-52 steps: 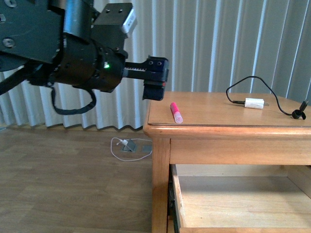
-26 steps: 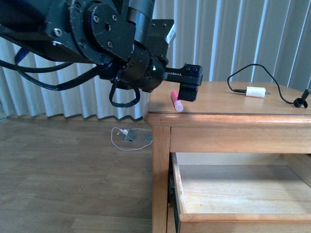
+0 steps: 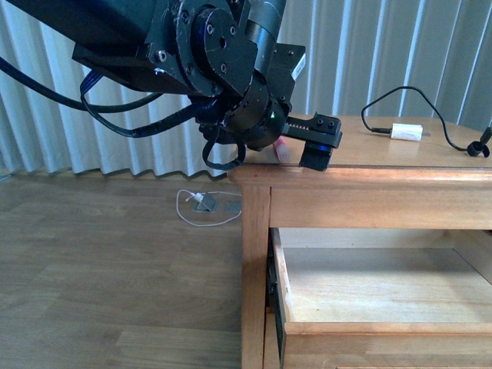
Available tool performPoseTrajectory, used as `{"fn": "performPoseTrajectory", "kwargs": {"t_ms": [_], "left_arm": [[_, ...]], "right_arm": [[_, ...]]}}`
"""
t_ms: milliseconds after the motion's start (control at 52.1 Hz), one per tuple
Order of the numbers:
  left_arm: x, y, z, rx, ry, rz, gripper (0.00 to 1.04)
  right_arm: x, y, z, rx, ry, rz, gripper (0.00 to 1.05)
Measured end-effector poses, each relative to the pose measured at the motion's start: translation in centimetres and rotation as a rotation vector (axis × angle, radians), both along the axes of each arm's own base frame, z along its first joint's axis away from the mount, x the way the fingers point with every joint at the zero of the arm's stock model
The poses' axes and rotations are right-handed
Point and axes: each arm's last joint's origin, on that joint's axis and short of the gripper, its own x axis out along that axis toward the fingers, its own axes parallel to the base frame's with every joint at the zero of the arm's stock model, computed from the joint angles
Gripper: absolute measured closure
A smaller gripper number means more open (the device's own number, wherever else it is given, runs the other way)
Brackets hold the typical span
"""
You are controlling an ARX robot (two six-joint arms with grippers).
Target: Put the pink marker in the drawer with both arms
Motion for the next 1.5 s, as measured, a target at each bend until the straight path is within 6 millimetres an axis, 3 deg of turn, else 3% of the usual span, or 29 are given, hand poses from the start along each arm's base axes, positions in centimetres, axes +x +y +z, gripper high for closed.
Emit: {"fn": "performPoseTrajectory", "kwargs": {"t_ms": [153, 307, 556, 614, 825, 959, 1074, 1170, 1323, 1496], "left_arm": [[-0.1, -0.1, 0.0, 0.013, 0.007, -0.002, 0.08], [-0.1, -0.1, -0.1, 0.030, 0.008, -0.009, 0.31], [-0.1, 0.3, -0.3, 0.051, -0.001, -0.014, 0.85], [-0.2, 0.5, -0.3, 0.047, -0.006, -0.014, 0.90], [-1.4, 1.0, -0.2, -0.004, -0.057, -0.113, 0.90], [-2.8, 1.2, 1.1, -0.017, -0.118, -0.211, 0.91], [-5.3, 1.4, 3.3, -0.019, -0.201, -0.368, 0.91], [-7.1, 1.6, 3.9, -0.009, -0.226, -0.478, 0.91], [-8.7, 1.3, 2.5, 0.022, -0.201, -0.592, 0.91], [-9.0, 0.3, 0.5, 0.102, -0.182, -0.591, 0.91]], "right_arm": [[0.0, 0.0, 0.0, 0.000, 0.000, 0.000, 0.08], [0.0, 0.0, 0.0, 0.000, 0.000, 0.000, 0.08], [0.0, 0.0, 0.0, 0.000, 0.000, 0.000, 0.08], [0.0, 0.0, 0.0, 0.000, 0.000, 0.000, 0.08], [0.0, 0.0, 0.0, 0.000, 0.000, 0.000, 0.08], [0.0, 0.0, 0.0, 0.000, 0.000, 0.000, 0.08], [0.0, 0.0, 0.0, 0.000, 0.000, 0.000, 0.08], [0.0, 0.0, 0.0, 0.000, 0.000, 0.000, 0.08], [0.0, 0.0, 0.0, 0.000, 0.000, 0.000, 0.08], [0.0, 0.0, 0.0, 0.000, 0.000, 0.000, 0.08]]}}
